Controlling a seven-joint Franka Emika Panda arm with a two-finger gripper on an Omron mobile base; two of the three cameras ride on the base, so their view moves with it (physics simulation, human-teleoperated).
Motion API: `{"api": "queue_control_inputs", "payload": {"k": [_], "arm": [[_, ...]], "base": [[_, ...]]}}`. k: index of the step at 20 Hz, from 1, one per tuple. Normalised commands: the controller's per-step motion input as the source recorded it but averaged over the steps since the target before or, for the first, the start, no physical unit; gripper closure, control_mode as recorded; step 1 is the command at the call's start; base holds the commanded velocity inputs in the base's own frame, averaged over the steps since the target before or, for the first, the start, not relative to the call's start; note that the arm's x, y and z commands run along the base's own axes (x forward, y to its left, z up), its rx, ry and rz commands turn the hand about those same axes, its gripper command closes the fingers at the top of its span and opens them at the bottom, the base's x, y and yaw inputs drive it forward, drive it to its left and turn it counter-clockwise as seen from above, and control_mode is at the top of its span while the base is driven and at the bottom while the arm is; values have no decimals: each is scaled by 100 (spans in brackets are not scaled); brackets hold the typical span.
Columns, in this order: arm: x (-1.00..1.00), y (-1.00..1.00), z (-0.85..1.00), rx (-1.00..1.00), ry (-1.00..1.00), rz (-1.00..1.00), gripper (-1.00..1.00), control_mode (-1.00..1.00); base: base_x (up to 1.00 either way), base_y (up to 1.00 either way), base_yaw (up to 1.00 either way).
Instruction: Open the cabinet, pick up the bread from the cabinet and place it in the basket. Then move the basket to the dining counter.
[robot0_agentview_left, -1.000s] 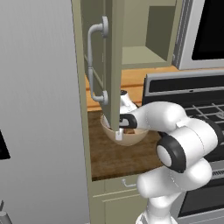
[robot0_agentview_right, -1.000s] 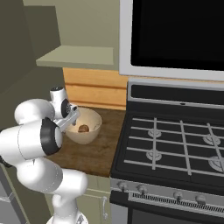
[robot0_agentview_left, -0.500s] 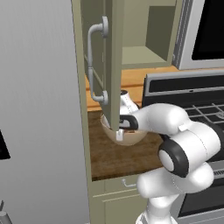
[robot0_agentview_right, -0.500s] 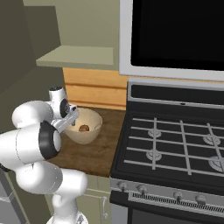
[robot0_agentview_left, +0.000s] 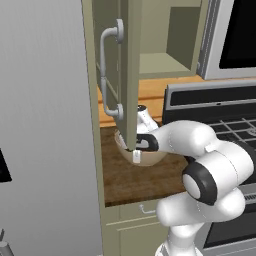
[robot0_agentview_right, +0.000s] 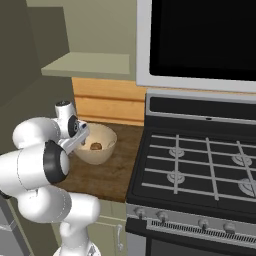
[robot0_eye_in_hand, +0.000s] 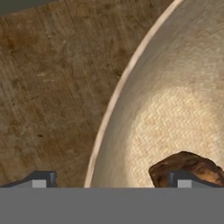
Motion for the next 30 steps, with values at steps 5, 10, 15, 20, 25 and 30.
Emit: {"api": "queue_control_inputs", "payload": {"k": [5,10,15,20,25,30], "arm": [[0,-10,-39,0,0,5,100,-100],[-9,-49,-11,-1,0,11,100,-100],[-22,-60,17,0,1,15,100,-100],[-38,-64,43,0,0,16,100,-100],[-64,-65,88,0,0,16,100,-100],[-100,-29,41,1,-15,13,100,-100]], "base": [[0,0,0],[0,0,0],[0,0,0],[0,0,0],[0,0,0],[0,0,0]]}}
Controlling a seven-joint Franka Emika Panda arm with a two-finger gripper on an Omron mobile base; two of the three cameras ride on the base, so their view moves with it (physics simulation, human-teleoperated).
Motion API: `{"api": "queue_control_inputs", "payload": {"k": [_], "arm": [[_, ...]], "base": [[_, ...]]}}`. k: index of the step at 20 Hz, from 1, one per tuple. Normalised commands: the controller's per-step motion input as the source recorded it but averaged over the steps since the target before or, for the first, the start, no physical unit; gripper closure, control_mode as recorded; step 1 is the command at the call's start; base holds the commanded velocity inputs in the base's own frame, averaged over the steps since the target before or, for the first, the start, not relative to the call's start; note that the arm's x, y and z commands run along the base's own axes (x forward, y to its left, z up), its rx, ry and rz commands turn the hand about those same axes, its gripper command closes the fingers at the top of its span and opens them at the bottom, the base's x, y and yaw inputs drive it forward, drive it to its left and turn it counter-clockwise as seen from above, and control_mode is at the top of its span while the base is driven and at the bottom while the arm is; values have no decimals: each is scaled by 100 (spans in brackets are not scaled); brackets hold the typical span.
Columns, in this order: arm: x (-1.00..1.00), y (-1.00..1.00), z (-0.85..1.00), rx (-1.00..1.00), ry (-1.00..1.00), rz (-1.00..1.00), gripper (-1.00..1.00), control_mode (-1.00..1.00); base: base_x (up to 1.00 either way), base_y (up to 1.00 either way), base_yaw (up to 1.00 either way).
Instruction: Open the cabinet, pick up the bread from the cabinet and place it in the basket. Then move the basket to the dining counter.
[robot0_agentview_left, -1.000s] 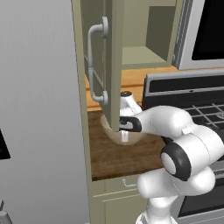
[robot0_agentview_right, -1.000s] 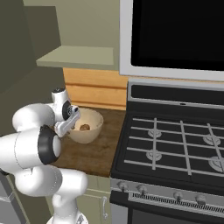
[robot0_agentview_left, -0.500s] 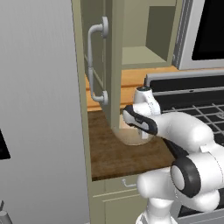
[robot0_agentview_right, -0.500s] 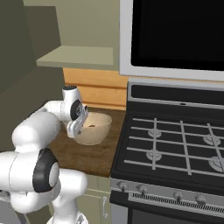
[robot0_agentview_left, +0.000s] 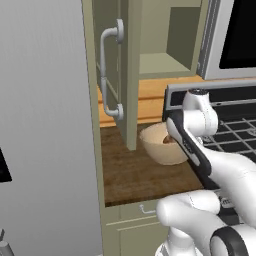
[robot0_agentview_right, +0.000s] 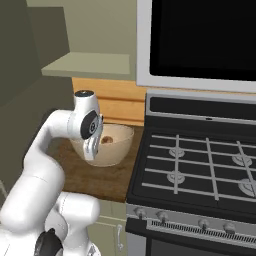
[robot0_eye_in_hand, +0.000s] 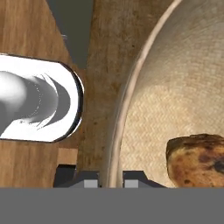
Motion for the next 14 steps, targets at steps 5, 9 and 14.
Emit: {"api": "queue_control_inputs", "payload": {"k": [5,9,14], "arm": [[-72,-18,29,2,-23,6,100,-100],[-41,-17,21,2,-12,0,100,-100],[-2,0,3,0,0,0,100,-100]], "base": [[0,0,0],[0,0,0],[0,0,0]]}}
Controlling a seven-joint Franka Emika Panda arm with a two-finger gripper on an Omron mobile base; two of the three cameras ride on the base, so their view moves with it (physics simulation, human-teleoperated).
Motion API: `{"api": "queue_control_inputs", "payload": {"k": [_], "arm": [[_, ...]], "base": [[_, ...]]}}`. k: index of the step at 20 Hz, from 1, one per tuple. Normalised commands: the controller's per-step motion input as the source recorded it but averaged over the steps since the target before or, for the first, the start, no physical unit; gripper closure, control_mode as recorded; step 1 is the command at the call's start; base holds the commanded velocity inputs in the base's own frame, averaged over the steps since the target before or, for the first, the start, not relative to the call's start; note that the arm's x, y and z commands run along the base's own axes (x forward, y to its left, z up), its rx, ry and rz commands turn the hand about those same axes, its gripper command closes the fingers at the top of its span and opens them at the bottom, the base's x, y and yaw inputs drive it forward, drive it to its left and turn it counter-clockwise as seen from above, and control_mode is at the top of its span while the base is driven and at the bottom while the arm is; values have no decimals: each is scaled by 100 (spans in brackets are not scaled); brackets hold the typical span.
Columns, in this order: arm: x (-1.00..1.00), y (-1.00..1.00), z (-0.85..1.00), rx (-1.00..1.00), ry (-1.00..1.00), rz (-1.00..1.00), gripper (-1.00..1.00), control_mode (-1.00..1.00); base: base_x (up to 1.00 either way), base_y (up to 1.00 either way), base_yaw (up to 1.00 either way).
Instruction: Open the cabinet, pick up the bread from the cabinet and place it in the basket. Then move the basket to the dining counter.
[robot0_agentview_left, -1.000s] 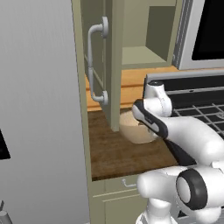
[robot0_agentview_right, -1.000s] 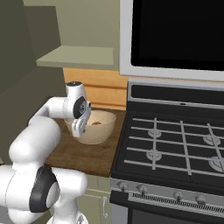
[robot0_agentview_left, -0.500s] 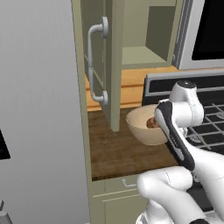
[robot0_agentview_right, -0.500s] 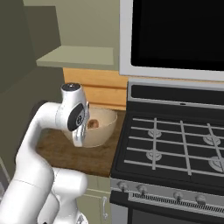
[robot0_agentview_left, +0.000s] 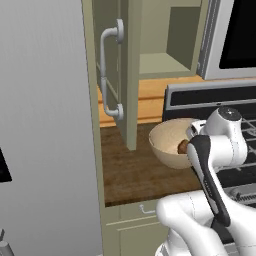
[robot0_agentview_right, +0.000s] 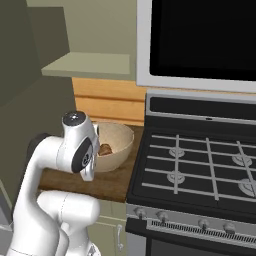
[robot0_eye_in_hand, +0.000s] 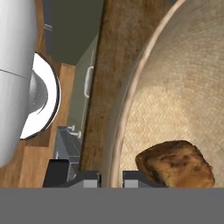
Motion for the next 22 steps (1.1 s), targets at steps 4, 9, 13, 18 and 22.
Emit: {"api": "queue_control_inputs", "payload": {"k": [4,9,13,18,22], "arm": [[0,0,0,0,0,0,100,-100],[-1,0,0,0,0,0,100,-100],[-19,0,0,0,0,0,100,100],[0,0,0,0,0,0,100,100],[0,0,0,0,0,0,100,100]], "base": [[0,0,0],[0,0,0],[-75,-25,0],[-99,-49,-2],[-19,12,-72]]}}
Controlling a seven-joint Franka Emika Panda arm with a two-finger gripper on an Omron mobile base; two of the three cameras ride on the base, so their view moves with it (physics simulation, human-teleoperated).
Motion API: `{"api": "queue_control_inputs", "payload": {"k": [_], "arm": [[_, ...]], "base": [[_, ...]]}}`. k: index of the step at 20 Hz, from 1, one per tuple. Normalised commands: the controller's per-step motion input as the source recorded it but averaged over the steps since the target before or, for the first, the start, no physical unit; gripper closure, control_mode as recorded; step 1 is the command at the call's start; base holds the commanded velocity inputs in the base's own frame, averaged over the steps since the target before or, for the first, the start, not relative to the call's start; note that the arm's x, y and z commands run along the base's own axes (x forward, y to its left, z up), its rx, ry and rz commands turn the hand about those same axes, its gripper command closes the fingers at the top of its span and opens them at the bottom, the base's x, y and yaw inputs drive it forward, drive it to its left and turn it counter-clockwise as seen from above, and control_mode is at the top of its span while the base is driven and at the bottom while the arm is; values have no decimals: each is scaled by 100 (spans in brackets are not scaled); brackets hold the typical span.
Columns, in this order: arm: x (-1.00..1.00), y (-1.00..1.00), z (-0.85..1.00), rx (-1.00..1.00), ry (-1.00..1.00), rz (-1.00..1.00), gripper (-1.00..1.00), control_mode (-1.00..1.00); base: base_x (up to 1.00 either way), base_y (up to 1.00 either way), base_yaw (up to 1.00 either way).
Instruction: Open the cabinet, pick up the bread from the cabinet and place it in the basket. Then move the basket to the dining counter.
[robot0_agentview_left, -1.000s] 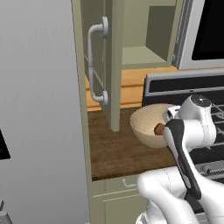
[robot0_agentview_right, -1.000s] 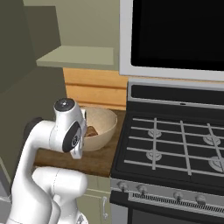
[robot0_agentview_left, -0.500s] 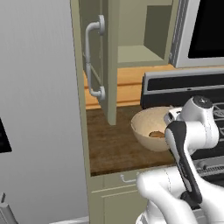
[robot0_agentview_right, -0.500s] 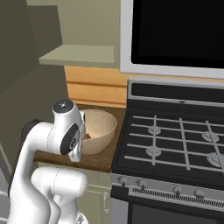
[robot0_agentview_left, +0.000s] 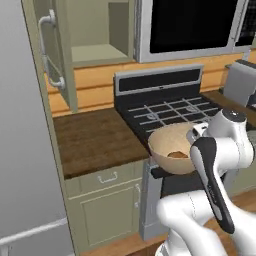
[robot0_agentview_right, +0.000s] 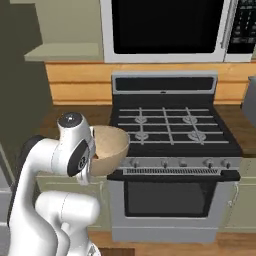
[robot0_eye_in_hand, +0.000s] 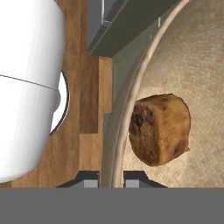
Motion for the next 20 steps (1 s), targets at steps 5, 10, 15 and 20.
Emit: {"api": "queue_control_inputs", "payload": {"k": [5,10,15,20], "arm": [[0,0,0,0,0,0,100,100],[0,0,0,0,0,0,100,100],[0,0,0,0,0,0,100,100],[0,0,0,0,0,0,100,100]], "base": [[0,31,-91],[0,29,-95],[0,23,-98],[21,4,-87]]}}
